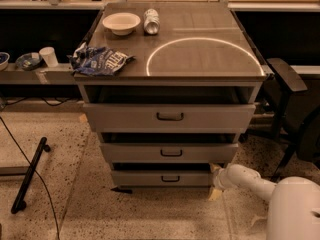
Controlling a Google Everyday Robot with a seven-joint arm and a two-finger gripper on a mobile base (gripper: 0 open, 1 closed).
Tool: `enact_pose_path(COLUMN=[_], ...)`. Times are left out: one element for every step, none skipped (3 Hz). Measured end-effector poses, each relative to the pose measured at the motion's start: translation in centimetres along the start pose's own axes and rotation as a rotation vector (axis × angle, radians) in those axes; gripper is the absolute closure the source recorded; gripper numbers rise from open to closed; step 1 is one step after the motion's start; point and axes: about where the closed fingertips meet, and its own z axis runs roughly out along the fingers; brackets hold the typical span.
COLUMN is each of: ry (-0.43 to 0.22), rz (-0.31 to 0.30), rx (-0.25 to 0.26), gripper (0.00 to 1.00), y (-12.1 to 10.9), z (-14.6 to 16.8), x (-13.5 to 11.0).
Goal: Open bottom drawer
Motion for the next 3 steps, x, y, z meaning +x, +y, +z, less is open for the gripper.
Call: enact_pose_path(ry=[-0.007, 0.010, 0.040], rz=[0.004, 0.020, 0.040], rx=[-0.033, -0.042, -0.042], gripper=[0.00, 0.14, 0.35], y=[-1.2, -2.3, -2.5], z=[2.5, 3.9, 4.1], x=[-0.4, -0.1, 0.4])
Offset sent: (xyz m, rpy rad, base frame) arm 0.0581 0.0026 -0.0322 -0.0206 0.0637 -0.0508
